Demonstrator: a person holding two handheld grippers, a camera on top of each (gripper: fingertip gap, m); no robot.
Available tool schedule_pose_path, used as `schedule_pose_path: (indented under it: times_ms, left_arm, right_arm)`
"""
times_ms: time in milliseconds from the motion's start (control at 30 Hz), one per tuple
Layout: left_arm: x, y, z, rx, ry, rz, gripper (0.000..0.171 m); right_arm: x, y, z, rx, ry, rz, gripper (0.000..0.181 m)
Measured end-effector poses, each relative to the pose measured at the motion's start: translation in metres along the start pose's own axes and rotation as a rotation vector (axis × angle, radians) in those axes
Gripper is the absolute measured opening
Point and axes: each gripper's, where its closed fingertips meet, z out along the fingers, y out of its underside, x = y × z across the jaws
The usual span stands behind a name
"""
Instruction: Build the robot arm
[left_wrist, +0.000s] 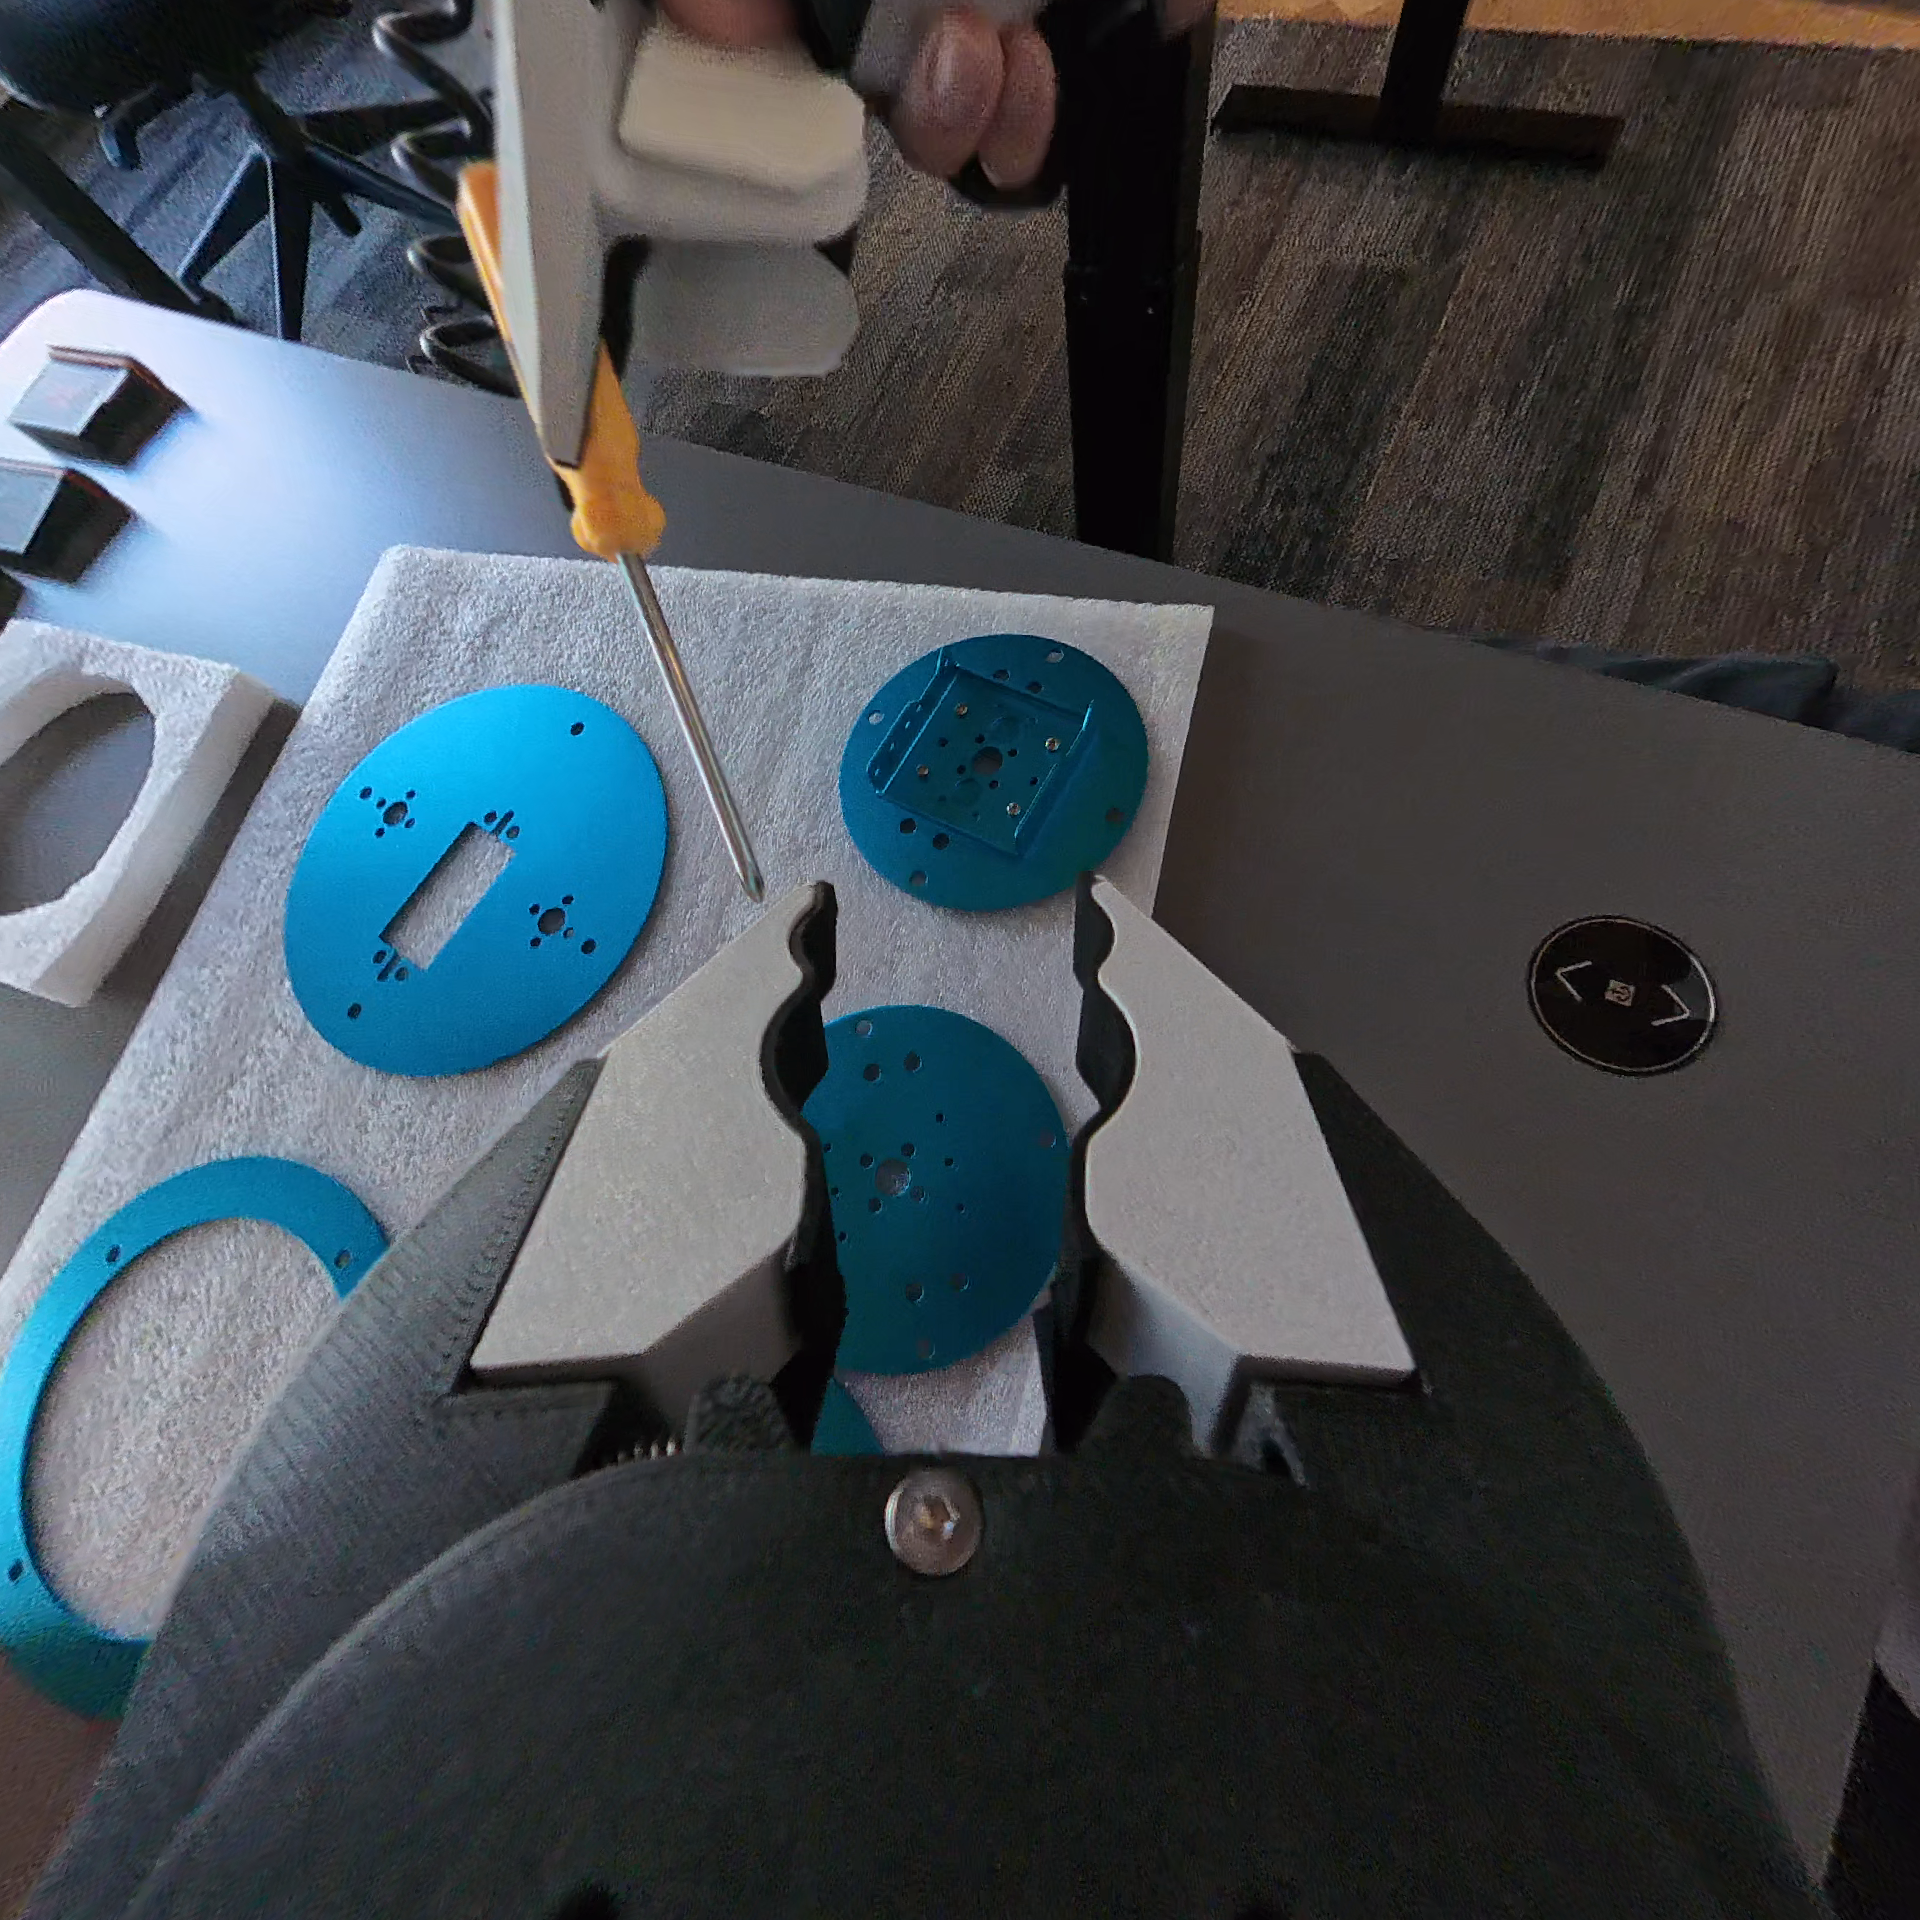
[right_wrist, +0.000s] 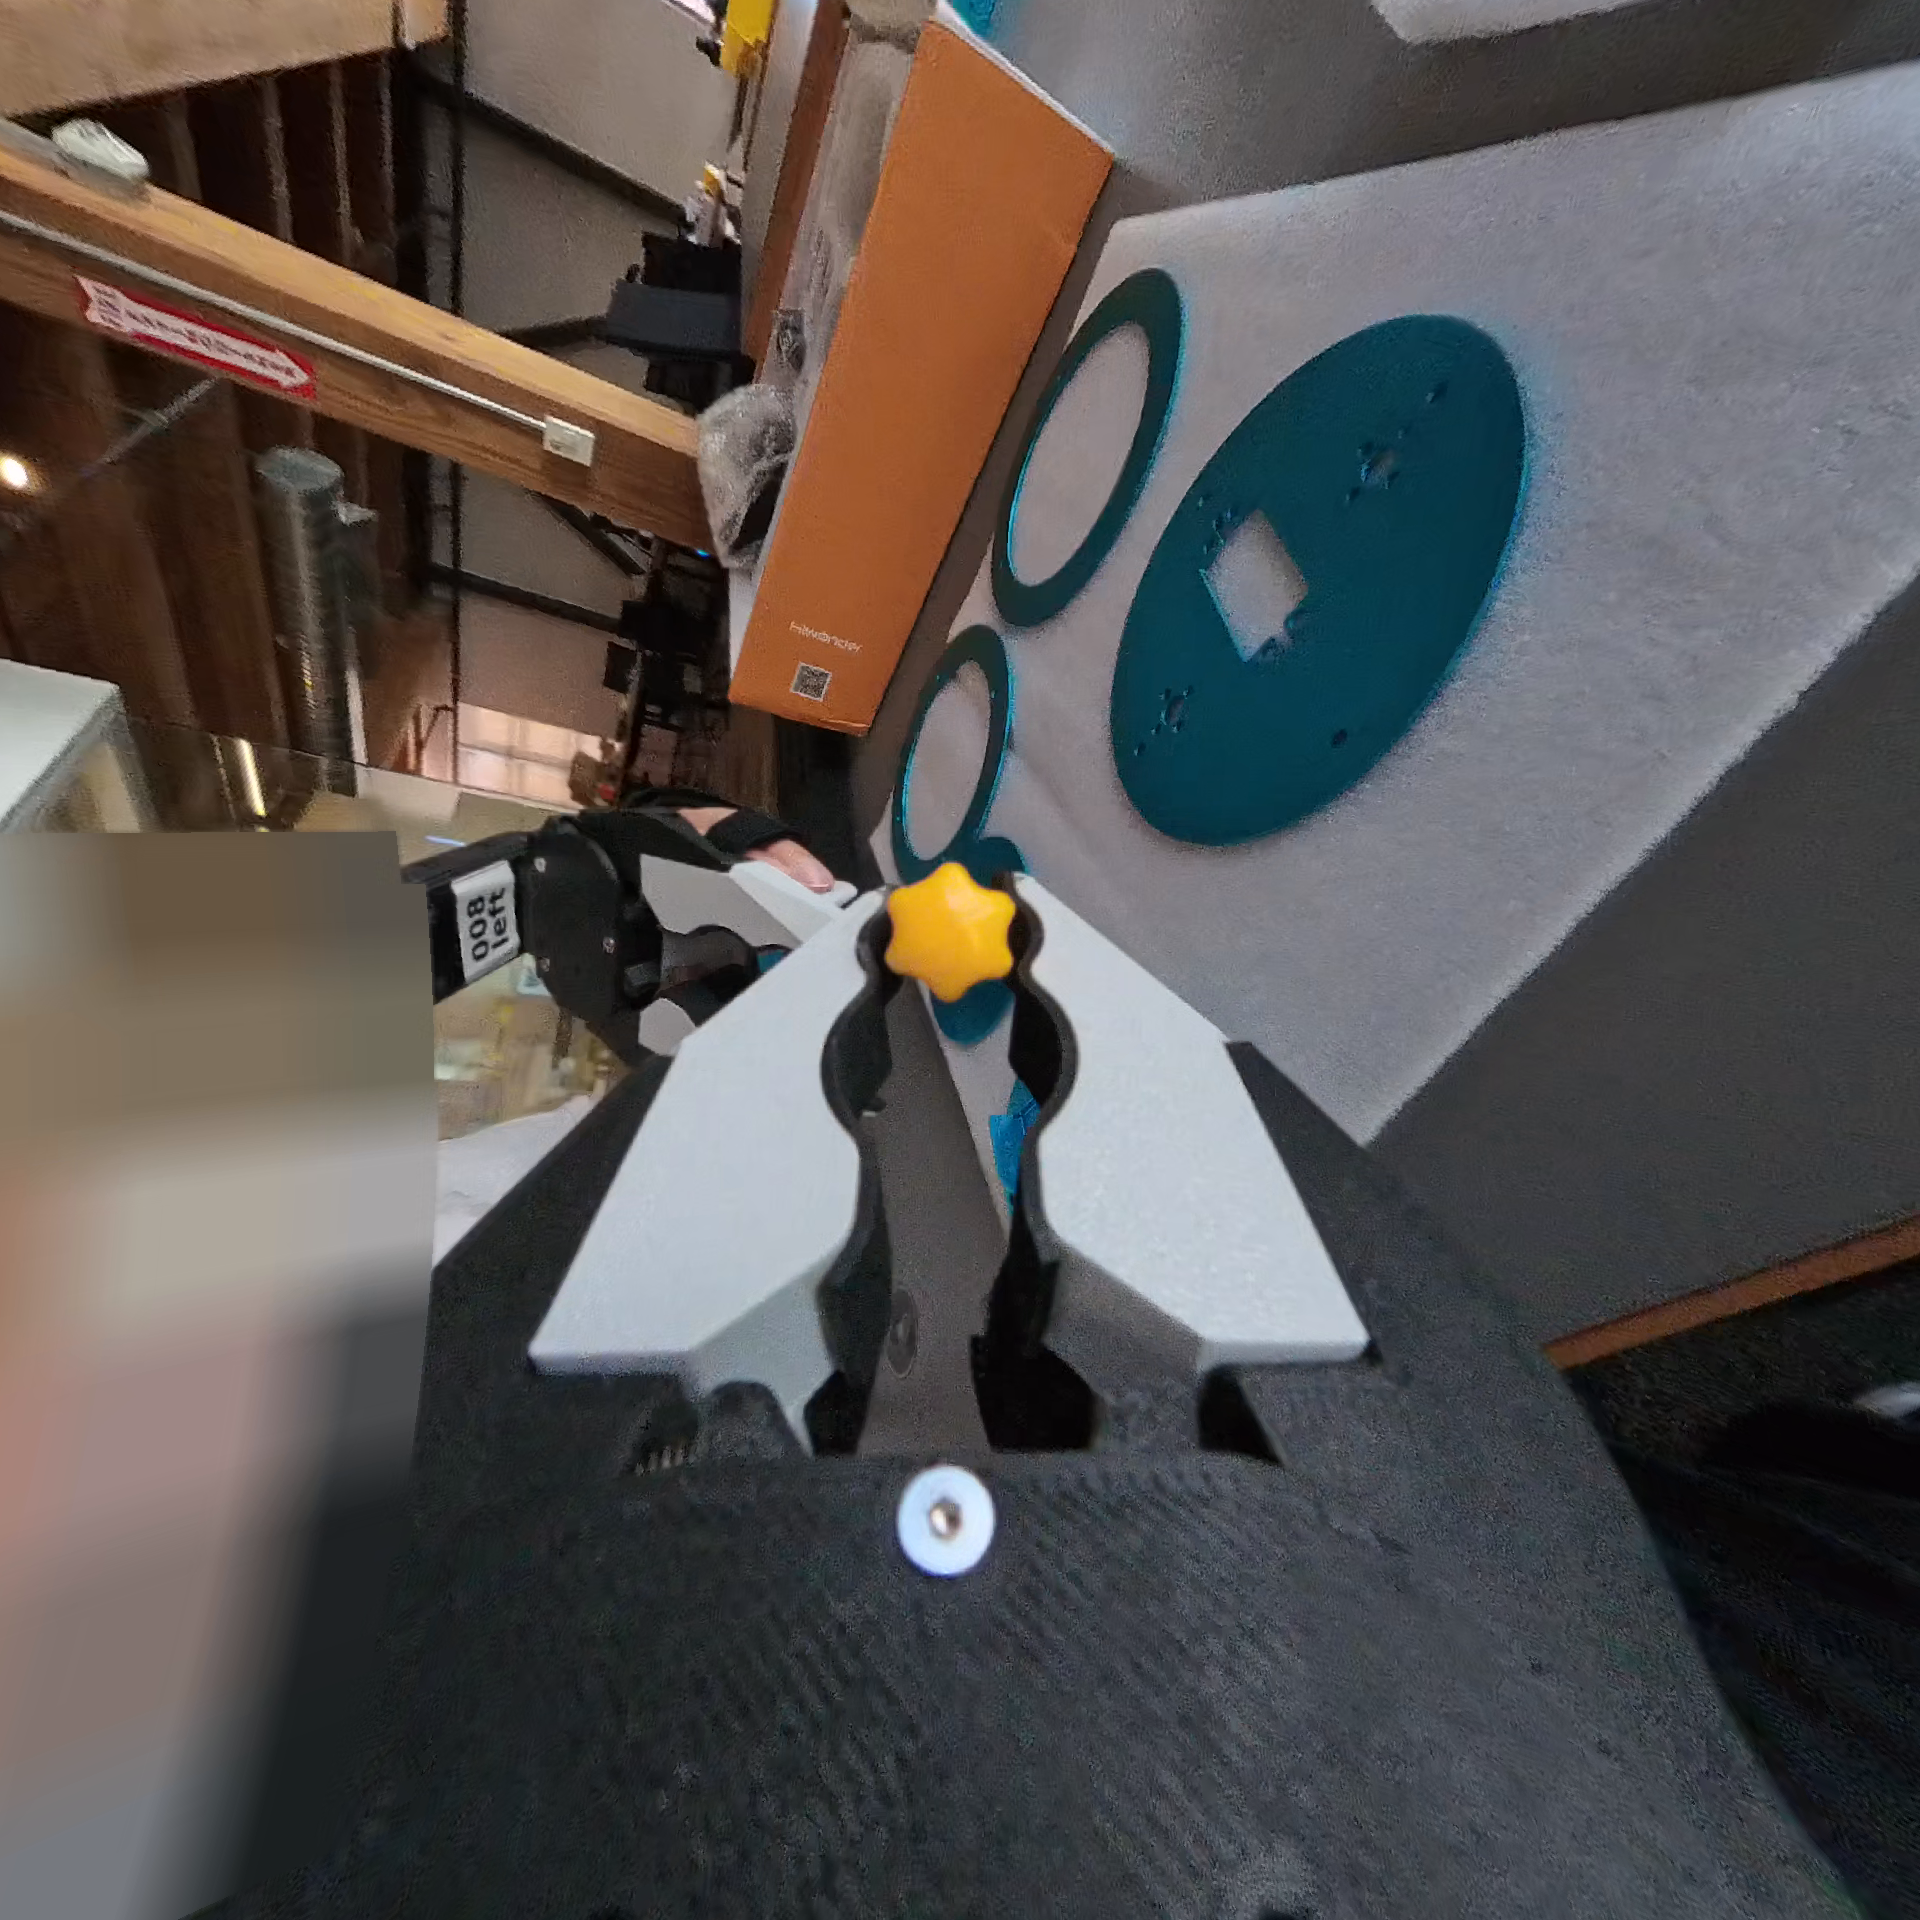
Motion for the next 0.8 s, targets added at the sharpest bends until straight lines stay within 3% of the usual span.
schedule_pose_path:
  times_ms: [100, 233, 300, 500, 567, 633, 733, 800]
  left_arm:
    - [-0.012, 0.014, 0.002, -0.055, -0.043, -0.024, 0.044]
    - [-0.016, 0.021, 0.011, -0.100, -0.048, -0.027, 0.045]
    - [-0.013, 0.014, 0.015, -0.075, -0.029, -0.024, 0.045]
    - [0.005, 0.000, 0.030, -0.046, 0.090, 0.066, 0.063]
    - [0.004, 0.000, 0.036, -0.065, 0.112, 0.112, 0.072]
    - [0.004, 0.000, 0.040, -0.069, 0.157, 0.142, 0.075]
    - [0.003, -0.002, 0.046, -0.060, 0.231, 0.145, 0.078]
    - [0.003, -0.007, 0.049, -0.043, 0.282, 0.149, 0.078]
  right_arm:
    - [0.037, 0.004, 0.004, 0.032, 0.069, 0.063, 0.017]
    - [0.048, 0.008, 0.002, 0.027, 0.099, 0.082, 0.022]
    - [0.061, 0.014, -0.002, -0.031, 0.224, 0.021, 0.036]
    - [0.054, 0.023, -0.019, -0.232, 0.391, -0.122, 0.063]
    - [0.045, 0.029, -0.027, -0.264, 0.417, -0.277, 0.058]
    - [0.029, 0.036, -0.025, -0.230, 0.390, -0.573, 0.059]
    - [0.002, 0.067, -0.012, -0.136, 0.282, -1.010, 0.086]
    - [0.004, 0.083, -0.008, -0.127, 0.279, -1.084, 0.090]
